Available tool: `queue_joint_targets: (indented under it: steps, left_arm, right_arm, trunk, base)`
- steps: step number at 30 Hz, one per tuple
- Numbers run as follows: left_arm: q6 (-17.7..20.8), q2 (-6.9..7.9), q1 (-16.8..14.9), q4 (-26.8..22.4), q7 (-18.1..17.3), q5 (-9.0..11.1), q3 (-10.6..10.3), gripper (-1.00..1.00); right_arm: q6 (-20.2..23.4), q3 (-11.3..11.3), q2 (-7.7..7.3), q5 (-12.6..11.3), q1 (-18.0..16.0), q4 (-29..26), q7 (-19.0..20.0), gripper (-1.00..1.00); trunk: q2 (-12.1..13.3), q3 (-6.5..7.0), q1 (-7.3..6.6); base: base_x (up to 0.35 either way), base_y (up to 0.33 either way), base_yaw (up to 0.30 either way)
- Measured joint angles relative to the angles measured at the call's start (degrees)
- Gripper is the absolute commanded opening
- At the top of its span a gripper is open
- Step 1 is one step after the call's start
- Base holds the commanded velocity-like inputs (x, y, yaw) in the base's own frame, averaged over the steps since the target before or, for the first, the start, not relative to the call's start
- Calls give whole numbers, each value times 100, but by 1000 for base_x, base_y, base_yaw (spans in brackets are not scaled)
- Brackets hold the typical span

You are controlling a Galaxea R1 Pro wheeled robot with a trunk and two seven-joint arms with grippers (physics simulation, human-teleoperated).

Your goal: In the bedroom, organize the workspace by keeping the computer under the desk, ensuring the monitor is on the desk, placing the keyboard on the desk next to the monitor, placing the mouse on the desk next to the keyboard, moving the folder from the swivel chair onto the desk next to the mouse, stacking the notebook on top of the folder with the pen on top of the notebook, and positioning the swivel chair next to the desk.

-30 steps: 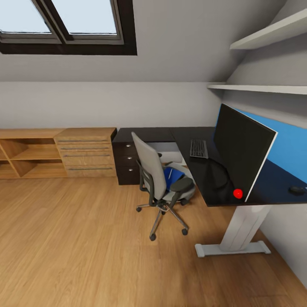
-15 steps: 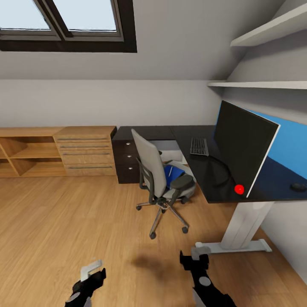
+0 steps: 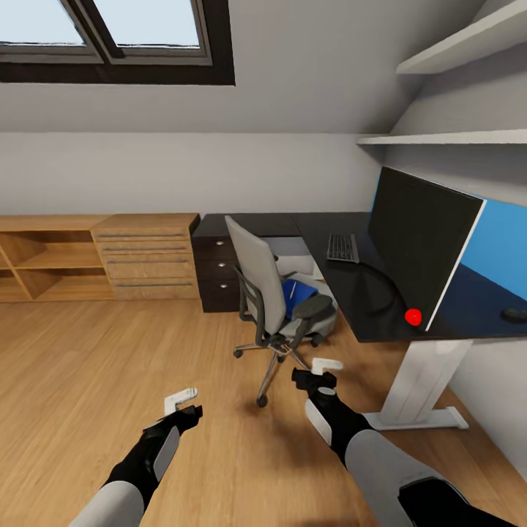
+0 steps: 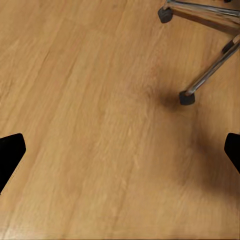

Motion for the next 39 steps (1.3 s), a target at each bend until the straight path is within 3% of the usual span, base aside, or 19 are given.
queue_joint_targets:
  steps: [3, 4, 6, 10, 12, 14, 18, 22, 39]
  left_arm:
    - [-9, -81, -5, -359, 11, -29, -18, 100]
    - [-41, -286, 123, -918, 70, -82, -23, 100]
    - [-52, -373, 408, -1463, 158, -155, -21, 100]
    - [117, -453, 1458, -3564, 273, -250, -69, 100]
    - [511, -453, 2060, -4728, 286, -259, -325, 100]
    - [983, -454, 2546, -5407, 292, -260, -571, 100]
    - [1315, -454, 2842, -5676, 294, -258, -706, 100]
    - [1414, -454, 2929, -5722, 302, -256, -749, 100]
    - [1434, -454, 2946, -5708, 303, -234, -758, 100]
  right_arm:
    - [11, 73, 0, 21, -10, 12, -96, 100]
    - [17, 93, 0, 29, -12, 11, -119, 100]
    - [20, 93, 0, 34, -13, 8, -126, 100]
    - [22, 99, 0, 38, -13, -1, -136, 100]
    - [36, 100, 0, 33, -12, -2, -128, 100]
    - [95, 106, 0, 20, -8, -3, -117, 100]
    - [137, 107, 0, -28, -6, -22, -123, 100]
    - [154, 120, 0, -66, 1, -35, -121, 100]
    - [148, 141, 0, -75, 4, -176, -125, 100]
  trunk:
    - [-120, -54, 66]
    - [-161, -71, 87]
    - [-241, -108, 132]
    - [-402, -180, 219]
    - [-482, -216, 263]
    - [-562, -252, 307]
    - [-722, -323, 395]
    - [-882, -395, 483]
    - [-1564, -700, 857]
  base:
    - [0, 0, 0]
    - [0, 0, 0]
    - [0, 0, 0]
    - [0, 0, 0]
    - [0, 0, 0]
    - [0, 0, 0]
    - [0, 0, 0]
    - [0, 0, 0]
    - [0, 0, 0]
